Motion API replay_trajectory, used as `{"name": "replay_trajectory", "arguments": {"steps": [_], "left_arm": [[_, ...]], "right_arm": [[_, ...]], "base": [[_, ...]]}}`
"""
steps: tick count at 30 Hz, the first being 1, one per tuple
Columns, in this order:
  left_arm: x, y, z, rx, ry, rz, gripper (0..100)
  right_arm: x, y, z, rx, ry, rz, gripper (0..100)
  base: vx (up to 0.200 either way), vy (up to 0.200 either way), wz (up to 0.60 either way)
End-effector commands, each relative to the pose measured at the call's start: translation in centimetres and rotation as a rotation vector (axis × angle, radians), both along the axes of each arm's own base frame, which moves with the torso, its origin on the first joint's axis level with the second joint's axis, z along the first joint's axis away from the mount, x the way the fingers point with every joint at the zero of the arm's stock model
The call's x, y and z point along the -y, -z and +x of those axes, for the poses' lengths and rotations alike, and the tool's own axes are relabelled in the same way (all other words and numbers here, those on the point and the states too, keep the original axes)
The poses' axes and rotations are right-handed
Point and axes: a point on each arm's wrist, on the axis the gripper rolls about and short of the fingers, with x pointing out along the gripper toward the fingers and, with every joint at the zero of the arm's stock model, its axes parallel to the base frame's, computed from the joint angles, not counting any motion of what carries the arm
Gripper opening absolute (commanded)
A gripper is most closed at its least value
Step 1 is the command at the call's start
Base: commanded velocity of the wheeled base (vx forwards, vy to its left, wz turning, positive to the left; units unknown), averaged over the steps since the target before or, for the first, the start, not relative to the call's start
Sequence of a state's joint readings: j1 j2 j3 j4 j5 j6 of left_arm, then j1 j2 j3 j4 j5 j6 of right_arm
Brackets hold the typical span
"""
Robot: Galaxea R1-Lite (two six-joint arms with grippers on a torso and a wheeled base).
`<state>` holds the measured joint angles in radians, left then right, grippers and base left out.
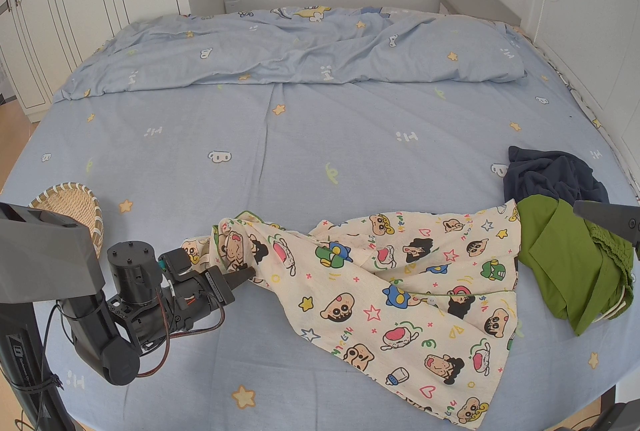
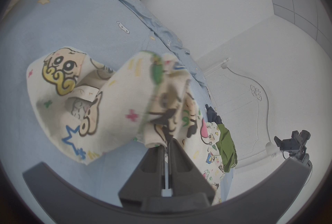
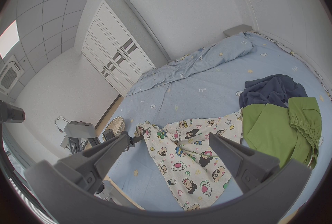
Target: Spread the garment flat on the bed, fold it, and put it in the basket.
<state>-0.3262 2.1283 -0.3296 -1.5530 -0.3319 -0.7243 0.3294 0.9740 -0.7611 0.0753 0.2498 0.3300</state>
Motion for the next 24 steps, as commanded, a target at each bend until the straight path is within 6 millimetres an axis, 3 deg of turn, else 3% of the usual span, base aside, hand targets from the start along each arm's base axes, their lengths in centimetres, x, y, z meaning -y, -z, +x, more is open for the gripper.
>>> {"name": "replay_trajectory", "arguments": {"steps": [1, 8, 14, 24], "left_arm": [[-0.5, -1.0, -1.8, 0.007, 0.009, -0.002, 0], [-1.2, -1.3, -4.2, -0.032, 0.017, 0.012, 0], [-1.9, -0.9, -7.9, -0.12, 0.075, 0.039, 0], [-2.4, -1.3, -9.8, -0.223, 0.098, 0.094, 0]], "right_arm": [[0.0, 0.0, 0.0, 0.001, -0.001, 0.0, 100], [0.0, -0.1, 0.0, 0.004, -0.001, 0.001, 100], [0.1, -0.3, -0.2, 0.015, 0.001, 0.006, 100], [0.2, -0.5, -0.7, 0.031, -0.002, 0.012, 100]], "base": [[0.0, 0.0, 0.0], [0.0, 0.0, 0.0], [0.0, 0.0, 0.0], [0.0, 0.0, 0.0]]}}
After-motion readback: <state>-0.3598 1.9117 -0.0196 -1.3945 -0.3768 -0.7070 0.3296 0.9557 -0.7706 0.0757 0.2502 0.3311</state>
